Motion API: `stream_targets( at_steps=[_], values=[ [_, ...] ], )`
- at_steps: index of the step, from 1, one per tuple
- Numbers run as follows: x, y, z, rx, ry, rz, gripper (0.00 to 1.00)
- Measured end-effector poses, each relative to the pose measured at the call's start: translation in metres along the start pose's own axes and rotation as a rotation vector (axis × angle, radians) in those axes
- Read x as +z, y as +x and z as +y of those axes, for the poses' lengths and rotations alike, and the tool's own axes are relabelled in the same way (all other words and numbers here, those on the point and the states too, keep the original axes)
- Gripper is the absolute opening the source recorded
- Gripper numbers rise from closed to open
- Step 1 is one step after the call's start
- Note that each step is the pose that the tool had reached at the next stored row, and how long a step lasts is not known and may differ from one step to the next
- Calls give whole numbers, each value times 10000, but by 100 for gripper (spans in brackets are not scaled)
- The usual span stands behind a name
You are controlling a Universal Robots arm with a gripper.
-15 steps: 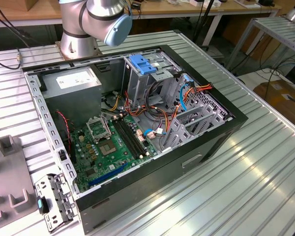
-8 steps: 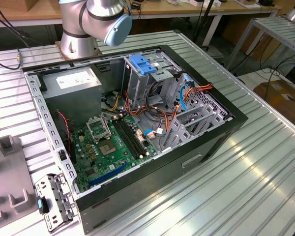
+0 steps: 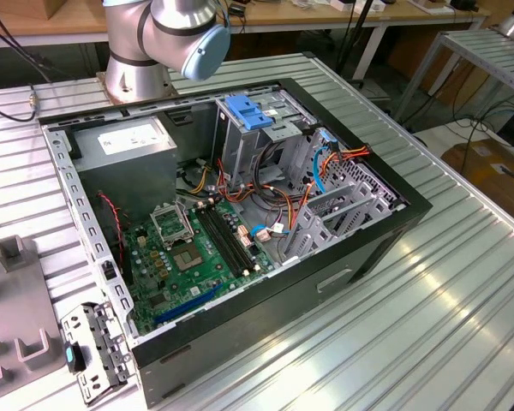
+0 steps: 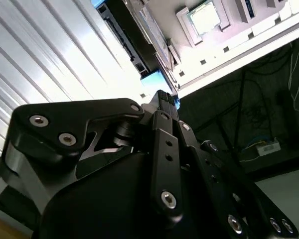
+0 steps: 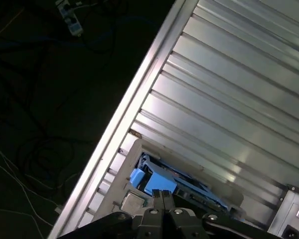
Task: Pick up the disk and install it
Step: 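Pick up the disk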
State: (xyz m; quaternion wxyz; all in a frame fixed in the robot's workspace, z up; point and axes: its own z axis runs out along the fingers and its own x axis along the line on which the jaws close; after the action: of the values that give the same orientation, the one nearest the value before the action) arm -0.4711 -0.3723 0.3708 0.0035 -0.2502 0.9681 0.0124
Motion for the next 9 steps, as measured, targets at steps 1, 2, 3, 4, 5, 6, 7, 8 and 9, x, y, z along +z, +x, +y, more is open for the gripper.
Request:
stream_targets(
  at_steps=[1,2,3,4,5,6,7,8,9],
  values=[
    [2,0,0,-178,0,5,11],
    [3,0,0,-413,-1,11,11],
    [5,0,0,-598,-2,17,11],
    [7,0,0,-865,-4,24,11],
    [9,0,0,-1131,-6,31,11],
    [10,0,0,-1318,-7,36,11],
    [12,0,0,-1552,-8,42,11],
    [14,0,0,-1737,-8,47,11],
    [16,0,0,-1972,-8,53,11]
  ],
)
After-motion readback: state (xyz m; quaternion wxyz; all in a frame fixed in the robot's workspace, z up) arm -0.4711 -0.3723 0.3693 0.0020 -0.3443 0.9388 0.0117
